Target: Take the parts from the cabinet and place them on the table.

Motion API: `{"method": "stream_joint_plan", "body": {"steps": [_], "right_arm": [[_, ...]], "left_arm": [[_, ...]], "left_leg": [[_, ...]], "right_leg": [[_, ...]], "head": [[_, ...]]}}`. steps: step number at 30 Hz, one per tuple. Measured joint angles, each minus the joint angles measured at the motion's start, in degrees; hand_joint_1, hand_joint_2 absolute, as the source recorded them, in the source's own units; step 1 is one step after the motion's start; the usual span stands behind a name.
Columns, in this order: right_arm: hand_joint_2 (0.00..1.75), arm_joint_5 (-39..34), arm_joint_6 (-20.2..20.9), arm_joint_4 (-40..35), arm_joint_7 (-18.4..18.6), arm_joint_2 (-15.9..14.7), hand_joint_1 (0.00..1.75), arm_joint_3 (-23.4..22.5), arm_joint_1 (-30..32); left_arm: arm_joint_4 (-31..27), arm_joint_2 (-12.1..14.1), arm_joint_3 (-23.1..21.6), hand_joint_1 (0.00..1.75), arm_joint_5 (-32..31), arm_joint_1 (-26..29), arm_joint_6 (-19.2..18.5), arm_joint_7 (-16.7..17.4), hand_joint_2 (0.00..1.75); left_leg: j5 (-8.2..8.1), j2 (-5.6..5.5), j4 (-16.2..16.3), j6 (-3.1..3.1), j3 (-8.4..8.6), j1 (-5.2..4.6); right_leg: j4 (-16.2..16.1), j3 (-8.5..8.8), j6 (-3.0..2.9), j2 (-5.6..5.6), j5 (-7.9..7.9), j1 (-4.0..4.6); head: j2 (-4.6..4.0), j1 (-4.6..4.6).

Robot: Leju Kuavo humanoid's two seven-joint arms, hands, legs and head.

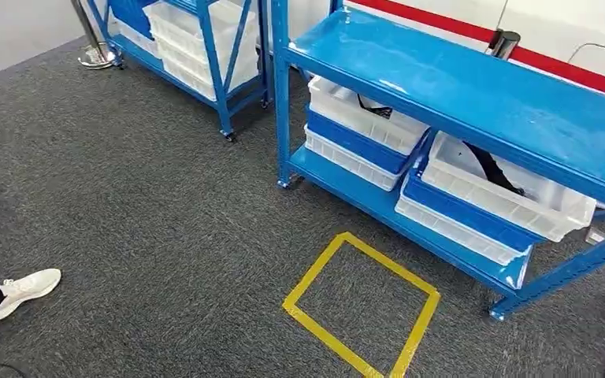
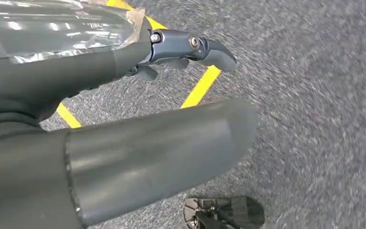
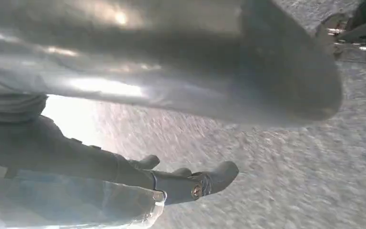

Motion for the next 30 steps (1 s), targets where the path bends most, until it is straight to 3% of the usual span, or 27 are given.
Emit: {"method": "stream_joint_plan", "body": {"steps": [1,2,6,7,8,9,10,11,12,13,15,16,17,18,20,22,23,24,25,27,28,29,30], "right_arm": [[0.00,-0.1,0.0,0.0,0.0,0.0,0.00,0.0,-0.1],[0.00,-0.2,0.0,0.0,0.0,0.1,0.00,-0.1,-0.3],[0.00,0.1,0.0,0.0,0.1,0.1,0.00,-0.1,-0.3],[0.00,0.1,0.0,0.0,0.2,0.1,0.00,-0.1,-0.3],[0.00,0.1,0.0,0.0,0.2,0.2,0.00,-0.1,-0.3],[0.00,0.1,0.0,0.0,0.3,0.1,0.00,-0.1,-0.4],[0.00,0.1,0.0,0.0,0.3,0.1,0.00,-0.1,-0.4],[0.00,0.1,0.0,0.0,0.3,0.1,0.00,-0.1,-0.4],[0.00,0.1,0.0,0.0,0.3,0.1,0.00,-0.1,-0.3],[0.00,0.1,0.0,0.0,0.3,0.1,0.00,-0.1,-0.2],[0.00,0.1,0.0,0.0,0.3,0.1,0.00,-0.1,-0.1],[0.00,0.1,0.0,0.0,0.3,0.2,0.00,-0.1,-0.2],[0.00,0.1,0.0,0.0,0.3,0.2,0.00,-0.1,-0.2],[0.00,0.1,0.0,0.0,0.3,0.2,0.00,-0.1,-0.4],[0.00,0.2,0.0,0.0,0.3,0.2,0.00,-0.1,-0.2],[0.00,0.2,0.0,0.0,0.3,0.1,0.00,-0.1,0.0],[0.00,0.4,0.0,0.0,0.3,0.1,0.00,-0.1,0.0],[0.00,0.5,0.1,0.0,0.3,0.1,0.00,-0.1,-0.2],[0.00,0.5,0.1,0.0,0.2,0.1,0.00,-0.1,-0.3],[0.00,0.5,0.1,0.0,0.1,0.1,0.00,-0.1,-0.4],[0.00,0.5,0.1,0.0,0.1,0.0,0.00,-0.1,-0.3],[0.00,0.5,0.1,0.0,0.1,0.0,0.00,-0.1,-0.2],[0.00,0.5,0.1,0.0,0.1,-0.1,0.00,-0.1,-0.1]], "left_arm": [[0.0,0.0,0.0,0.00,0.0,0.0,-0.4,0.1,0.00],[0.0,0.1,0.0,0.00,0.0,0.0,-0.8,0.1,0.00],[0.0,0.1,0.0,0.00,0.0,-0.3,-1.3,0.1,0.00],[0.0,0.1,0.0,0.00,0.0,-0.4,-1.4,0.1,0.00],[0.0,0.2,0.0,0.00,0.0,-0.4,-1.4,0.1,0.00],[0.0,0.2,0.0,0.00,0.0,-0.3,-1.4,0.1,0.00],[0.0,0.2,0.0,0.00,0.0,-0.2,-1.4,0.1,0.00],[0.0,0.2,0.0,0.00,0.1,0.0,-1.4,0.1,0.00],[0.0,0.2,0.0,0.00,0.1,0.1,-1.4,0.1,0.00],[0.0,0.2,0.0,0.00,0.1,0.1,-1.4,0.1,0.00],[0.0,0.2,0.0,0.00,0.2,0.1,-1.4,0.1,0.00],[0.0,0.3,0.0,0.00,0.2,0.1,-1.4,0.1,0.00],[0.0,0.4,0.0,0.00,0.2,0.1,-1.4,0.1,0.00],[0.0,0.4,-0.1,0.00,0.2,0.0,-1.5,0.1,0.00],[0.0,0.4,0.0,0.00,0.2,0.0,-1.5,0.1,0.00],[0.0,0.3,0.0,0.00,0.4,-0.1,-1.5,0.0,0.00],[0.0,0.2,0.0,0.00,0.4,-0.1,-1.7,-0.2,0.00],[0.0,0.3,0.0,0.00,0.4,-0.1,-1.7,-0.4,0.00],[0.0,0.3,0.0,0.00,0.4,0.0,-1.7,-0.5,0.00],[0.0,0.1,0.0,0.00,0.4,0.2,-1.7,-0.6,0.00],[0.0,0.1,0.0,0.00,0.4,0.2,-1.7,-0.7,0.00],[0.0,0.0,0.0,0.00,0.4,0.2,-1.8,-0.7,0.00],[0.0,0.0,0.0,0.00,0.3,0.1,-1.9,-0.8,0.00]], "left_leg": [[-0.15,0.60,0.0,-0.24,0.21,0.01],[-0.49,1.19,0.1,-0.74,0.41,-0.55],[-1.12,3.70,-0.2,-2.12,1.77,-0.36],[-1.66,2.68,0.4,-2.71,1.77,0.16],[-3.25,-0.55,2.2,-2.85,1.19,0.23],[-5.70,-2.56,5.8,-2.85,-0.37,0.31],[-8.32,-3.58,11.0,-2.94,-2.86,0.33],[-9.95,-3.86,15.3,-2.99,-5.04,0.33],[-10.26,-3.93,17.8,-2.98,-6.63,0.32],[-9.01,-3.97,17.4,-2.85,-6.83,0.32],[-3.68,-4.44,10.2,-2.46,-3.94,0.33],[-0.66,-5.53,4.5,-2.20,-1.44,0.40],[-0.54,-8.56,1.6,-1.94,-0.15,0.58],[-0.55,-8.44,0.9,-2.08,-0.20,0.54],[-0.48,-7.35,1.0,-1.81,-0.24,0.07],[-0.06,-6.25,0.4,-0.87,0.00,0.00],[0.56,-5.33,-0.4,-0.32,0.21,0.20],[0.64,-4.69,-0.6,0.16,0.18,0.06],[0.68,-3.79,-0.6,0.23,0.06,0.02],[0.66,-2.04,-0.6,0.23,-0.11,-0.01],[0.64,-1.30,-0.6,0.20,-0.13,0.03],[0.60,-0.58,-0.6,0.09,-0.12,0.15],[0.51,0.07,-0.5,-0.10,-0.09,0.32]], "right_leg": [[-5.8,3.27,0.30,-1.97,1.61,-0.07],[-7.9,4.24,-0.34,-4.78,2.47,0.27],[-8.0,3.94,-2.11,-2.36,3.00,0.71],[-8.4,4.78,-2.76,-1.51,3.33,-0.59],[-8.3,4.83,-3.10,-1.05,3.45,-0.37],[-8.3,4.75,-3.59,-0.55,3.54,-0.28],[-8.3,4.66,-3.62,0.24,3.56,-0.16],[-8.3,4.57,-3.83,1.01,3.63,0.01],[-8.3,4.57,-3.83,1.87,3.63,0.18],[-8.2,4.64,-3.82,2.69,3.63,0.25],[-8.1,4.83,-3.80,4.31,3.62,0.28],[-7.9,4.88,-3.78,5.19,3.61,0.27],[-7.9,4.67,-3.71,5.77,3.62,0.28],[-7.5,4.22,-3.37,6.35,3.55,0.89],[-7.8,3.68,-2.69,7.13,3.82,0.60],[-8.1,3.09,-1.79,8.11,4.05,0.70],[-6.8,2.85,-1.81,5.44,3.47,0.73],[-4.1,1.30,-2.04,2.88,1.60,0.87],[0.4,-1.10,-2.31,1.84,-0.71,0.65],[8.7,-4.99,-2.07,1.36,-3.63,0.56],[9.8,-5.36,-1.58,1.24,-3.62,0.36],[8.1,-4.29,-0.90,1.01,-2.81,0.07],[4.2,-2.08,-0.13,0.56,-1.37,-0.18]], "head": [[0.00,0.00],[0.00,0.02],[0.00,-0.11],[0.00,-0.09],[0.00,-0.28],[0.00,-0.37],[0.00,-0.42],[0.00,-0.44],[0.00,-0.44],[0.00,-0.42],[0.00,-0.44],[0.00,-0.46],[0.00,-0.42],[0.00,-0.41],[0.00,-0.39],[0.00,-0.42],[0.00,-0.31],[0.00,-0.13],[0.00,-0.07],[0.00,-0.07],[0.00,-0.06],[0.00,-0.07],[0.00,-0.07]]}}
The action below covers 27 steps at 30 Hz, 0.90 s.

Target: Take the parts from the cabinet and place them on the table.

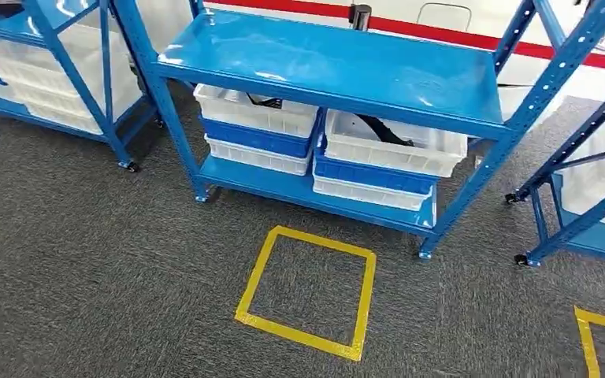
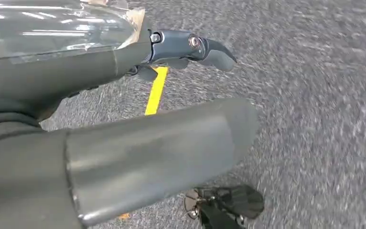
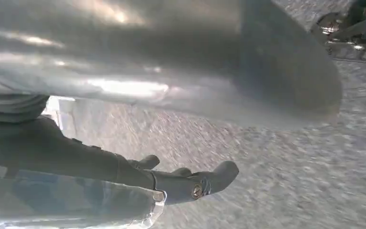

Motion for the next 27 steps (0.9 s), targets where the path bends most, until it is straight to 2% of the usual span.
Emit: {"method": "stream_joint_plan", "body": {"steps": [1,2,3,4,6,7,8,9,10,11,12,13,14,21,27], "right_arm": [[0.00,0.0,0.0,0.0,-0.1,-0.1,0.00,0.0,0.0],[0.00,0.1,0.0,0.0,-0.2,-0.2,0.00,0.0,-0.1],[0.00,0.3,-0.2,0.0,-0.3,-0.1,0.00,0.0,-0.5],[0.00,0.7,-0.4,0.0,-0.4,-0.2,0.00,0.0,-0.3],[0.00,1.0,-0.7,0.0,-0.5,-0.2,0.00,0.2,0.0],[0.00,1.0,-0.8,0.0,-0.5,-0.2,0.00,0.2,0.0],[0.00,1.0,-0.9,0.0,-0.5,-0.2,0.00,0.2,0.0],[0.00,1.1,-0.9,0.0,-0.3,-0.2,0.00,0.2,-0.1],[0.00,1.1,-1.0,0.0,-0.3,-0.2,0.00,0.2,-0.1],[0.00,1.2,-1.0,0.0,-0.3,-0.1,0.00,0.3,-0.1],[0.00,1.3,-1.0,0.0,-0.3,0.0,0.00,0.3,-0.1],[0.00,1.3,-1.0,0.0,-0.3,-0.1,0.00,0.3,0.0],[0.00,1.3,-1.0,0.0,-0.3,-0.1,0.00,0.3,0.0],[0.00,1.5,-1.0,0.0,-0.3,-0.1,0.00,0.5,0.0],[0.00,1.5,-1.0,0.0,-0.3,-0.1,0.00,0.5,0.0]], "left_arm": [[0.0,-0.1,0.0,0.00,0.0,0.0,0.0,0.0,0.00],[0.0,0.0,0.0,0.00,0.0,0.0,0.0,0.0,0.00],[0.0,0.1,0.0,0.00,0.0,0.1,0.0,0.0,0.00],[0.0,0.1,0.0,0.00,0.0,0.1,0.0,-0.1,0.00],[0.0,0.1,0.0,0.00,0.0,-0.3,0.0,-0.2,0.00],[0.0,0.1,0.0,0.00,0.0,-0.4,0.0,-0.2,0.00],[0.0,0.1,0.0,0.00,0.1,-0.5,0.0,-0.2,0.00],[0.0,0.1,0.0,0.00,0.2,-0.3,0.0,-0.3,0.00],[0.0,0.2,0.0,0.00,0.3,-0.2,0.1,-0.3,0.00],[0.0,0.2,0.1,0.00,0.5,-0.1,0.1,-0.2,0.00],[0.0,0.1,0.1,0.00,0.5,-0.2,0.2,-0.2,0.00],[0.0,0.1,0.1,0.00,0.5,-0.2,0.2,-0.1,0.00],[0.0,0.0,0.1,0.00,0.5,-0.3,0.2,-0.1,0.00],[0.0,0.1,0.1,0.00,0.5,-0.2,0.2,0.0,0.00],[0.0,0.0,0.1,0.00,0.5,-0.2,0.2,0.0,0.00]], "left_leg": [[-0.11,0.70,0.0,-0.31,0.16,0.21],[-0.25,1.03,0.2,-0.91,0.44,0.03],[-0.72,1.46,0.5,-1.61,-0.01,-0.40],[-0.91,1.95,0.4,-2.00,0.36,-0.41],[-0.95,2.72,-0.1,-2.50,1.16,-0.19],[-1.18,3.12,0.0,-2.93,1.42,0.01],[-2.03,0.91,1.0,-3.51,1.18,0.48],[-3.49,-1.16,2.2,-3.10,0.40,0.22],[-1.78,-1.08,0.4,-0.80,0.51,-0.04],[-1.02,-1.82,0.9,-0.19,0.51,0.09],[-1.39,-1.71,0.4,-0.49,0.79,0.24],[-1.08,-1.55,0.4,-1.58,0.86,0.37],[-1.13,-1.51,0.2,-1.94,0.99,0.39],[-1.01,-1.53,0.0,-2.10,0.99,0.43],[-1.07,-1.52,0.0,-2.60,0.97,0.32]], "right_leg": [[-5.9,3.34,0.81,-1.04,1.89,-0.34],[-10.8,6.33,1.29,-3.23,3.02,-0.53],[-12.2,7.44,0.95,-4.50,3.76,-0.02],[-12.2,7.11,-0.21,-3.85,4.16,-0.08],[-12.0,6.74,-1.16,-3.32,3.80,0.31],[-12.2,6.89,-1.73,-3.02,3.92,0.07],[-12.2,7.53,-2.27,-2.57,4.05,-0.73],[-11.9,7.42,-2.22,-2.44,4.08,0.00],[-11.8,7.38,-2.32,-2.21,3.99,0.18],[-11.8,7.60,-2.61,-1.84,3.82,0.74],[-11.8,7.55,-2.71,-1.61,3.76,0.94],[-11.8,7.52,-2.89,-1.49,3.64,0.96],[-11.8,7.49,-2.91,-1.47,3.63,0.97],[-11.8,7.36,-2.98,-1.43,3.59,1.07],[-11.8,7.35,-2.98,-1.44,3.58,1.07]], "head": [[0.00,0.02],[0.00,0.04],[0.00,0.35],[0.00,0.09],[0.00,-0.31],[0.00,-0.31],[0.00,-0.44],[0.00,-0.50],[0.00,-0.68],[0.00,-0.54],[0.00,-0.35],[0.00,-0.48],[0.00,-0.48],[0.00,-0.48],[0.00,-0.46]]}}
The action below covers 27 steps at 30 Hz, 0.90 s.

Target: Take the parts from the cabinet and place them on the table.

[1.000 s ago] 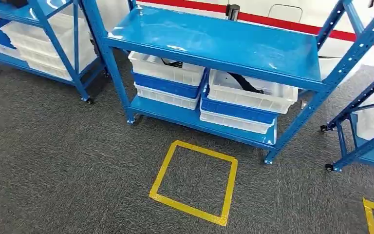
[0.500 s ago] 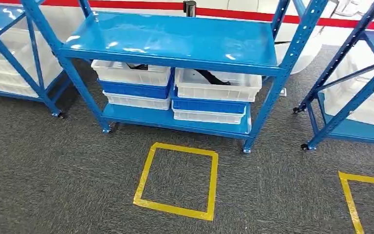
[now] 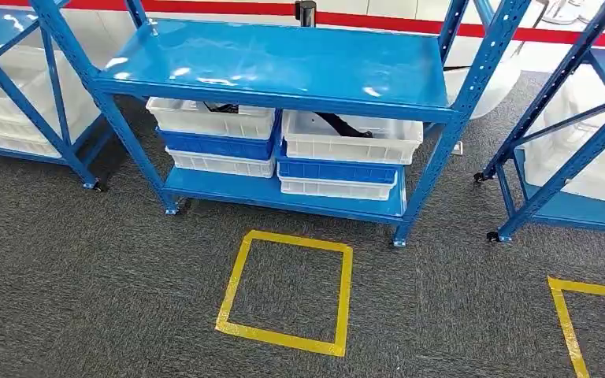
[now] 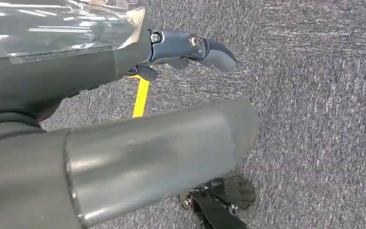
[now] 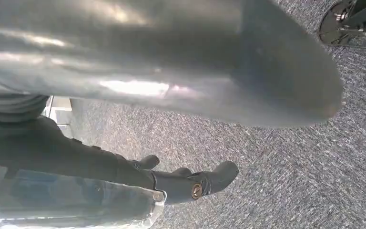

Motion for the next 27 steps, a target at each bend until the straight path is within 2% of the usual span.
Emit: {"method": "stream_joint_plan", "body": {"steps": [9,20,21,24,25,26,27], "right_arm": [[0.00,-0.6,0.0,0.0,0.0,0.0,0.00,0.0,0.0],[0.00,-0.3,0.1,0.0,-0.3,0.0,0.00,0.0,0.0],[0.00,-0.4,0.1,0.0,-0.3,0.2,0.00,0.0,0.0],[0.00,-0.7,0.1,0.0,-0.3,0.1,0.00,0.0,0.0],[0.00,-0.7,0.1,0.0,-0.3,0.2,0.00,0.0,0.0],[0.00,-0.7,0.1,0.0,-0.3,0.2,0.00,0.0,-0.1],[0.00,-0.7,0.1,0.0,-0.3,0.0,0.00,0.0,0.0]], "left_arm": [[0.0,0.0,0.0,0.00,-0.1,0.0,0.5,-0.2,0.00],[0.0,-0.1,0.1,0.00,-0.1,0.0,0.9,-0.2,0.00],[0.0,0.0,0.1,0.00,-0.1,0.0,0.9,-0.3,0.00],[0.0,0.0,0.1,0.00,-0.2,0.0,0.9,-0.4,0.00],[0.0,0.0,0.1,0.00,-0.3,0.0,0.9,-0.4,0.00],[0.0,-0.1,0.1,0.00,-0.3,0.0,0.9,-0.4,0.00],[0.0,-0.4,0.1,0.00,-0.4,0.0,0.9,-0.5,0.00]], "left_leg": [[0.00,0.00,0.0,0.02,0.04,-0.45],[-0.03,-0.01,0.0,0.07,0.04,-0.51],[-0.31,-0.07,0.6,0.45,-0.20,-0.56],[-0.45,-0.04,0.6,1.27,-0.34,-0.65],[-0.27,-0.05,0.2,1.70,-0.27,-0.77],[0.87,-0.09,-1.9,2.04,1.02,-0.60],[1.61,0.27,-3.2,1.94,2.12,-0.02]], "right_leg": [[0.0,-0.01,0.05,0.00,0.04,-0.23],[0.0,-0.01,0.06,0.00,0.04,-0.37],[-0.1,0.07,0.36,-0.01,0.18,-1.20],[-0.3,0.11,0.57,-0.03,0.32,-1.07],[-0.8,0.32,0.92,-0.04,0.56,-1.02],[-1.5,0.53,1.22,0.01,0.69,0.11],[-0.6,0.18,1.23,0.12,0.37,-0.69]], "head": [[0.00,0.00],[0.00,0.00],[0.00,0.00],[0.00,0.00],[0.00,-0.06],[0.00,-0.02],[0.00,0.07]]}}
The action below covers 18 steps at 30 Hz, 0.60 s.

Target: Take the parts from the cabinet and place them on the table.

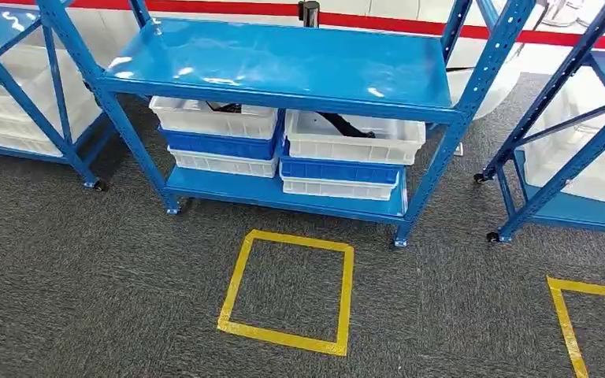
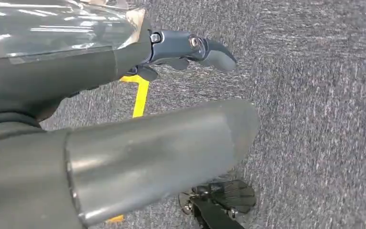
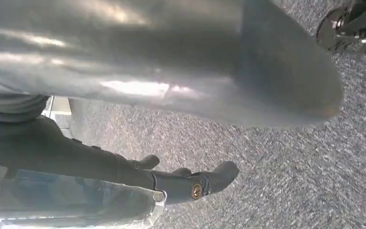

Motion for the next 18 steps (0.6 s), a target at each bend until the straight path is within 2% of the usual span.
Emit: {"method": "stream_joint_plan", "body": {"steps": [1,3,4,5,6,8,9,10,11,12,14,15,16,18], "right_arm": [[0.00,0.0,0.0,0.0,0.0,0.0,0.00,0.0,0.0],[0.00,0.0,0.0,0.0,0.0,-0.1,0.00,0.0,0.1],[0.00,0.0,0.0,0.0,0.0,-0.1,0.00,0.0,0.1],[0.00,0.0,0.0,0.0,0.1,-0.2,0.00,0.0,0.2],[0.00,0.0,0.0,0.0,0.1,-0.3,0.00,0.0,0.3],[0.00,0.0,0.0,0.0,0.2,-0.4,0.00,0.0,0.5],[0.00,0.0,0.0,0.0,0.2,-0.4,0.00,0.0,0.4],[0.00,0.0,0.1,0.0,0.2,0.4,0.00,0.0,0.3],[0.00,0.0,0.1,0.0,0.2,-0.2,0.00,0.0,0.3],[0.00,0.0,0.1,0.0,0.2,0.0,0.00,0.0,0.3],[0.00,0.0,0.1,0.0,0.2,-0.2,0.00,0.0,0.3],[0.00,0.0,0.1,0.0,0.3,-0.1,0.00,0.0,0.3],[0.00,0.2,0.1,0.0,0.3,-0.1,0.00,0.0,0.4],[0.00,0.5,0.1,0.0,0.3,-0.2,0.00,0.0,0.3]], "left_arm": [[0.0,0.0,0.0,0.00,0.0,0.0,0.0,0.0,0.00],[0.0,-0.1,0.0,0.00,0.0,0.0,0.0,0.0,0.00],[0.0,-0.2,0.0,0.00,0.0,0.0,0.0,0.0,0.00],[0.0,-0.2,0.0,0.00,0.0,0.0,0.0,0.0,0.00],[0.0,-0.3,0.0,0.00,0.0,0.0,0.0,0.0,0.00],[0.0,-0.5,0.0,0.00,0.0,0.0,0.0,0.0,0.00],[0.0,-0.3,0.0,0.00,0.0,0.0,0.0,0.0,0.00],[-0.1,0.1,0.0,0.00,0.0,0.0,0.0,0.0,0.00],[-0.2,0.0,0.0,0.00,0.0,0.0,0.0,-0.1,0.00],[-0.1,-0.2,0.0,0.00,0.0,-0.1,0.0,-0.1,0.00],[-0.1,-0.3,0.0,0.00,0.0,-0.1,0.0,-0.1,0.00],[-0.1,-0.3,0.0,0.00,0.0,-0.1,0.0,-0.1,0.00],[-0.1,-0.3,0.0,0.00,0.0,-0.2,0.0,-0.1,0.00],[-0.1,-0.3,0.0,0.00,0.1,-0.1,0.1,-0.2,0.00]], "left_leg": [[0.49,-0.11,-0.7,0.55,0.22,0.28],[0.47,-0.04,-0.8,0.32,0.03,0.36],[0.40,-0.08,-0.7,0.19,-0.07,0.37],[0.32,-0.22,-0.7,-0.06,0.00,0.51],[0.18,-0.31,-0.7,-0.44,0.17,0.79],[-0.49,-0.56,0.0,-1.71,0.57,1.75],[-1.10,-0.51,0.9,-2.65,0.41,1.57],[-1.68,-0.57,1.4,-3.44,0.07,1.48],[-1.94,-0.66,1.7,-3.60,0.08,1.14],[-1.97,-0.65,1.7,-3.60,0.24,1.43],[-2.24,-0.64,1.5,-3.90,0.48,2.13],[-3.13,-1.29,2.7,-3.77,0.20,2.32],[-4.87,-1.79,5.8,-3.48,-1.37,2.00],[-9.14,-2.14,16.1,-2.97,-7.17,1.39]], "right_leg": [[3.0,-1.48,-0.33,0.53,-1.60,0.24],[11.8,-6.15,-0.28,0.93,-4.88,-0.09],[15.6,-8.14,0.06,0.94,-5.83,-0.36],[16.4,-8.77,0.64,0.93,-5.57,-0.65],[14.6,-7.97,1.48,0.92,-4.31,-1.01],[3.6,-2.71,3.85,0.75,0.57,-2.00],[-0.6,-0.94,4.63,0.29,1.45,-2.59],[0.4,-0.90,3.97,0.77,0.75,-1.72],[0.7,-1.11,2.20,1.03,0.48,-1.79],[0.8,-1.17,1.47,1.08,0.26,-1.99],[1.2,-1.03,0.21,1.34,-0.12,-1.48],[1.1,-0.86,-0.30,1.36,-0.16,-1.56],[1.1,-0.81,-0.60,1.38,-0.21,-1.27],[1.1,-0.83,-1.12,1.44,-0.51,-0.64]], "head": [[0.00,0.10],[0.00,0.52],[0.00,0.50],[0.00,0.54],[0.00,0.52],[0.00,0.52],[0.00,0.69],[0.00,1.33],[0.00,0.91],[0.00,0.36],[0.00,0.17],[0.00,0.04],[0.00,0.00],[0.00,-0.09]]}}
